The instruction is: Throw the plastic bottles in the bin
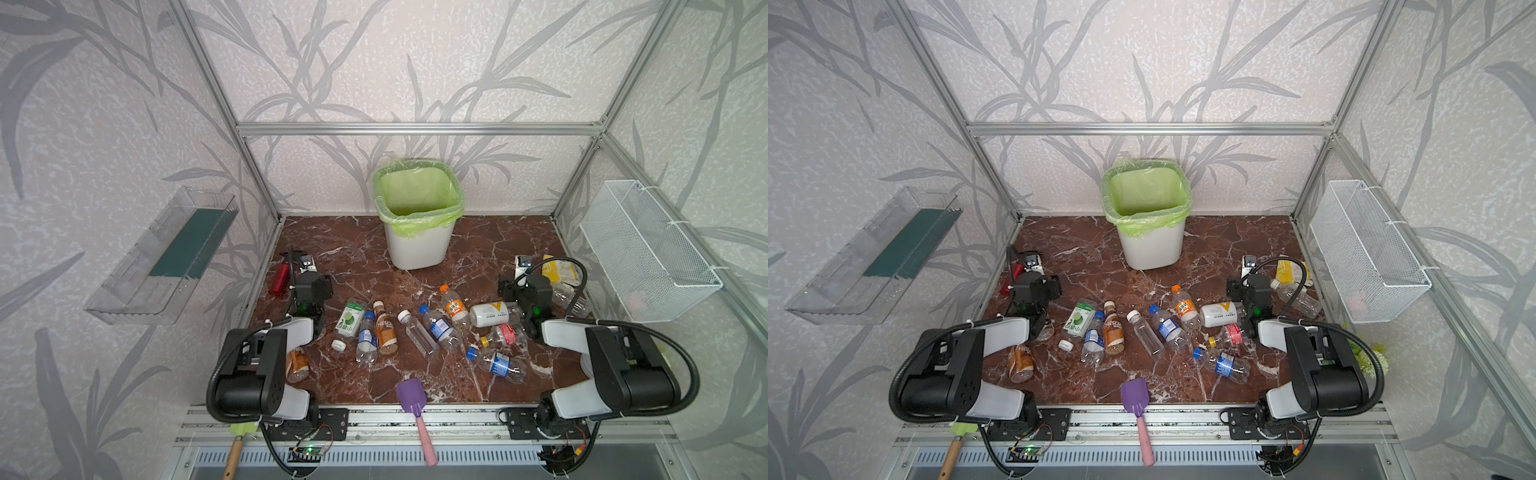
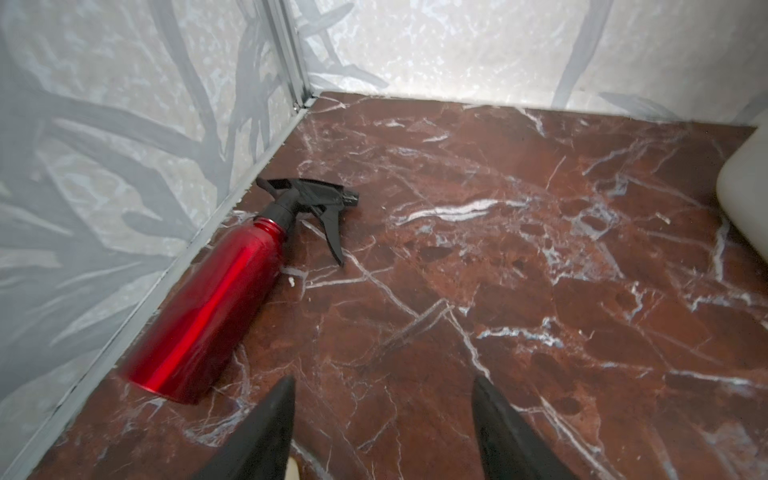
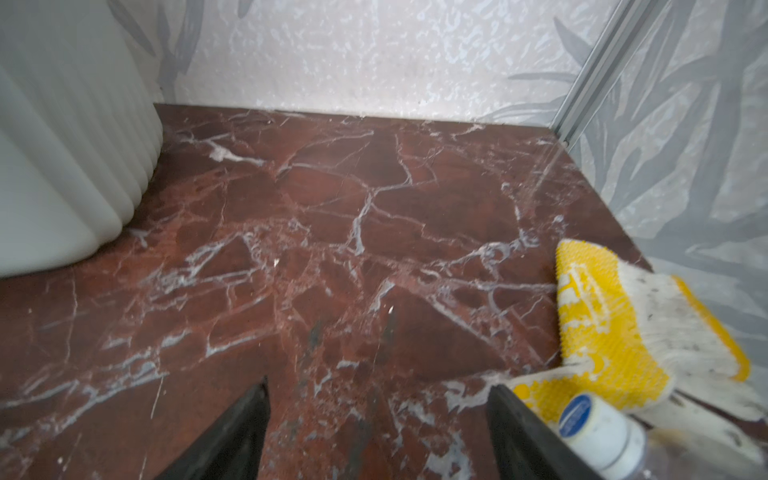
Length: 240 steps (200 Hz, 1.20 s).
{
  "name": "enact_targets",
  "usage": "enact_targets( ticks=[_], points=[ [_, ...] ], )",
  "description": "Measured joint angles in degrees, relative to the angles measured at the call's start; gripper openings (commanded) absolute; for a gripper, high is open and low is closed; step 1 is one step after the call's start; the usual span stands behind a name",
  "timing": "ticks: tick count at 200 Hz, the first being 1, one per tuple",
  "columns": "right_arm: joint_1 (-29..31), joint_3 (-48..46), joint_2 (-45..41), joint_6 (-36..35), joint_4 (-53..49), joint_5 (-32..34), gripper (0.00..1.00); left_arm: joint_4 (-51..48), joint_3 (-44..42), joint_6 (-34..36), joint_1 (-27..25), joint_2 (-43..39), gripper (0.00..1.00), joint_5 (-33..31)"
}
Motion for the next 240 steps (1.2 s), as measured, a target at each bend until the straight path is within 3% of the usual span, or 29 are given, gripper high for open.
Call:
enact_targets(
  ticks=[47,71,97,128,156,240],
  points=[
    [1.62,14.34,-7.85,3.50,-16.24,-6.38,0.80,-17.44,16.85,-6.99,-0.79,-7.85,0.65,-1.60],
    [7.96,19.56,-7.89,2.99,-26.14,-7.58,0.80,-29.90,26.23,-12.04,-1.90,-8.44,0.67,-2.05],
    [15.15,23.56,-6.71,4.02,-35.60,-9.62,0.80,-44.17,29.97,-20.44,-2.27,-10.25,0.69,-2.80],
    [21.09,24.09,-5.33,7.21,-40.46,-7.98,0.81,-61.64,30.10,-28.02,-1.90,-11.72,0.74,-3.50],
    [23.26,24.09,-4.42,10.56,-40.52,-7.87,0.81,-70.10,26.32,-32.54,-0.35,-15.76,0.76,-0.72],
    [22.08,22.73,-3.96,14.67,-36.04,-7.65,0.81,-75.03,13.35,-37.48,0.15,-15.82,0.70,8.13]
  ],
)
